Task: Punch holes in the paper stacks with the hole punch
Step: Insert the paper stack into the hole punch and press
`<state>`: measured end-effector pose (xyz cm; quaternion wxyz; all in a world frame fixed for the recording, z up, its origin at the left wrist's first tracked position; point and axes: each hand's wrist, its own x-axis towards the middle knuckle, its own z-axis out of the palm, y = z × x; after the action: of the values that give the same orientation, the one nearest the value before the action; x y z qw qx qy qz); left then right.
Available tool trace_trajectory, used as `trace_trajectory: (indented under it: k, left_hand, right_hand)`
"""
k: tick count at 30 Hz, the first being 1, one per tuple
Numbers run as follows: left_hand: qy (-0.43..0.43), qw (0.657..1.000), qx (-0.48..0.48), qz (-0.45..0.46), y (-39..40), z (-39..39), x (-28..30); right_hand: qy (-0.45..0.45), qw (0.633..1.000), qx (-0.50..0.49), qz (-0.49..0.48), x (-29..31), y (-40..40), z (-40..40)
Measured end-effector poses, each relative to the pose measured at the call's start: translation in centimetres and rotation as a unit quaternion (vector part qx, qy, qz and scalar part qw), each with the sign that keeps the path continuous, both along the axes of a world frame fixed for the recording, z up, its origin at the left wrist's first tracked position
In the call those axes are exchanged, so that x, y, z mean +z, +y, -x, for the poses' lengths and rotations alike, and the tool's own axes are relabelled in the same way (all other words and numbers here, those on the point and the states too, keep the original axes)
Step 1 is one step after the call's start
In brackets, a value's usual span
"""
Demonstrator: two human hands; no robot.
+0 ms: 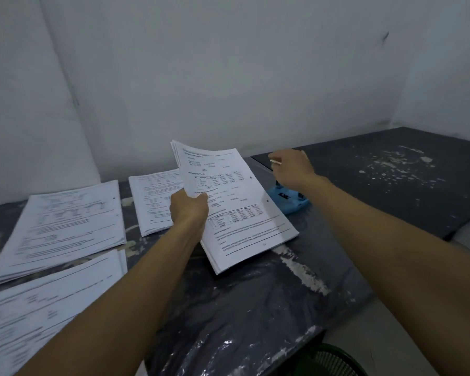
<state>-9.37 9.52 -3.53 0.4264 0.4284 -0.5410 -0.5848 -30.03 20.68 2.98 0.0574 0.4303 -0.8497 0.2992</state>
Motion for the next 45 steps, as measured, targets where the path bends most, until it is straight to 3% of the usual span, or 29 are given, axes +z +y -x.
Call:
trace_trajectory:
  k: [3,13,21,28,35,39,45]
  left_hand:
    - [0.024,1.0,-0.004,0.011,-0.3,-2.5,1.5]
    - [0.034,0.996,0.019,0.081,-2.0,-14.8,6.3]
    - [0.015,0.995,0.076,0.069,-4.3,-27.5,7.7]
    - [0.007,0.994,0.109,-0.006,-6.7,-38.8,8.3]
    - [-0.074,0.984,0.162,-0.013,-9.3,-47.7,6.9]
    - [-0.081,0.968,0.23,0.062,-11.1,-50.1,6.3]
    - [-0.169,0.942,0.262,0.126,-15.8,-51.2,5.8]
  right_hand:
    - [0.038,0.996,0.062,0.058,-0.3,-0.1,-2.5]
    - [-0.22,0.947,0.21,0.106,1.5,-2.6,-14.3]
    - [-0.29,0.909,0.282,0.102,1.8,-7.3,-25.3]
    - [-0.331,0.891,0.285,0.121,1.2,-13.2,-34.7]
    - [-0.366,0.882,0.277,0.106,-0.1,-19.1,-43.3]
    - [-0.384,0.88,0.266,0.084,-0.7,-22.1,-47.0]
    - [-0.366,0.904,0.213,0.051,-1.1,-26.2,-50.6]
